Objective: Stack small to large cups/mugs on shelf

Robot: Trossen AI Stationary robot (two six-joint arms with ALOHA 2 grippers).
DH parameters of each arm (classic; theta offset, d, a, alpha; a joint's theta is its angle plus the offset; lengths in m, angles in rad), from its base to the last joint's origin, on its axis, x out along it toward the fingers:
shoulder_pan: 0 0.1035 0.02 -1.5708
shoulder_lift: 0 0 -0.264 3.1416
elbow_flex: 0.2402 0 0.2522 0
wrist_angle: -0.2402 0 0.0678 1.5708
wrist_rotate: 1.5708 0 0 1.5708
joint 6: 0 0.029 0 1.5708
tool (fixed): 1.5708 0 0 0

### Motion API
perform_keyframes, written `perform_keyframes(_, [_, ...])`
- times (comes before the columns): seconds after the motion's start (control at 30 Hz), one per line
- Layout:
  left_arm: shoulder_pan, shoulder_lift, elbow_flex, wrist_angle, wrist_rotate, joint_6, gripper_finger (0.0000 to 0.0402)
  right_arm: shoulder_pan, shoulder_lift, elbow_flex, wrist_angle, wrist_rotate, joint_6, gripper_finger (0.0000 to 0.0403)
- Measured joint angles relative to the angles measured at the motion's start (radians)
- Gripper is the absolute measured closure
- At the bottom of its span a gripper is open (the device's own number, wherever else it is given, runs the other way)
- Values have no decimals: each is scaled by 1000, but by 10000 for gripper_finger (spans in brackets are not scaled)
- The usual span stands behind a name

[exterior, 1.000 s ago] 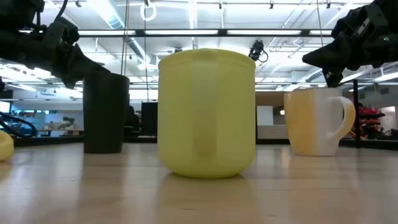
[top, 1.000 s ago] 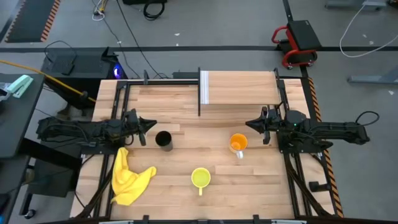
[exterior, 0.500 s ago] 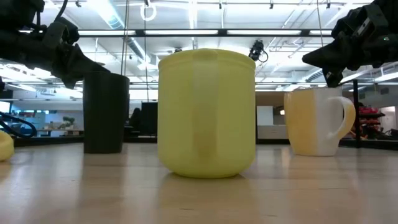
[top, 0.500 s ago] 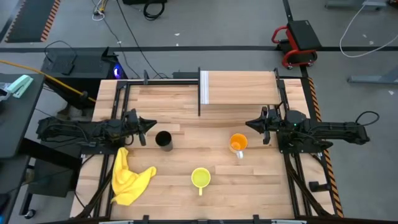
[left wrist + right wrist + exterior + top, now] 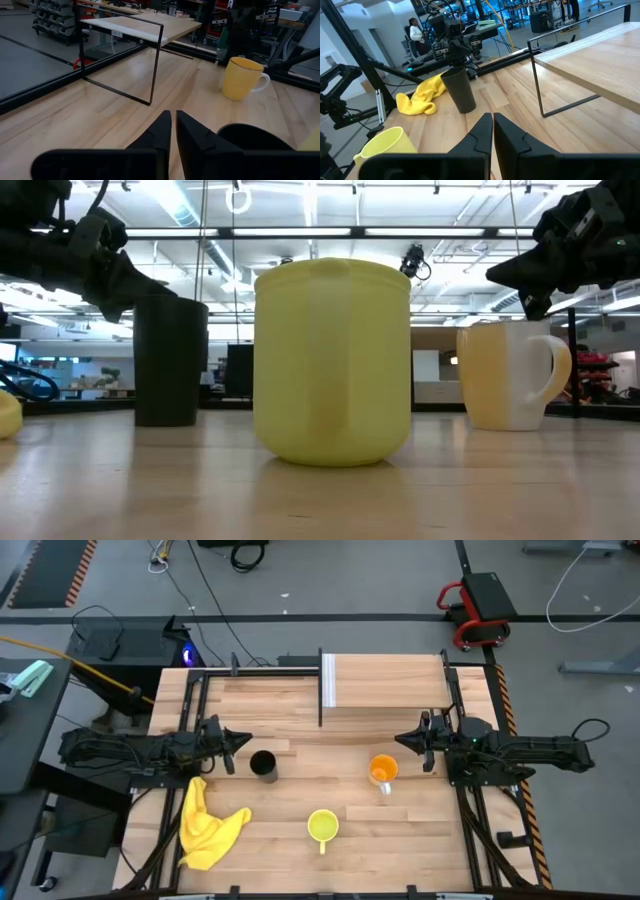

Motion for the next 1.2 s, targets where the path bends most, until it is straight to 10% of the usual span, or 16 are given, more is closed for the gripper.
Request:
perform_keyframes(0.43, [1,0,0,24,0,-8,371,0,0,0,0,0,0,380])
perform_keyframes(0.83, [1,0,0,130,0,-451,375,0,0,0,0,0,6,380])
perform_keyframes(1.2, [3,0,0,219,-30,-682,371,-2,0,0,124,22,700,380])
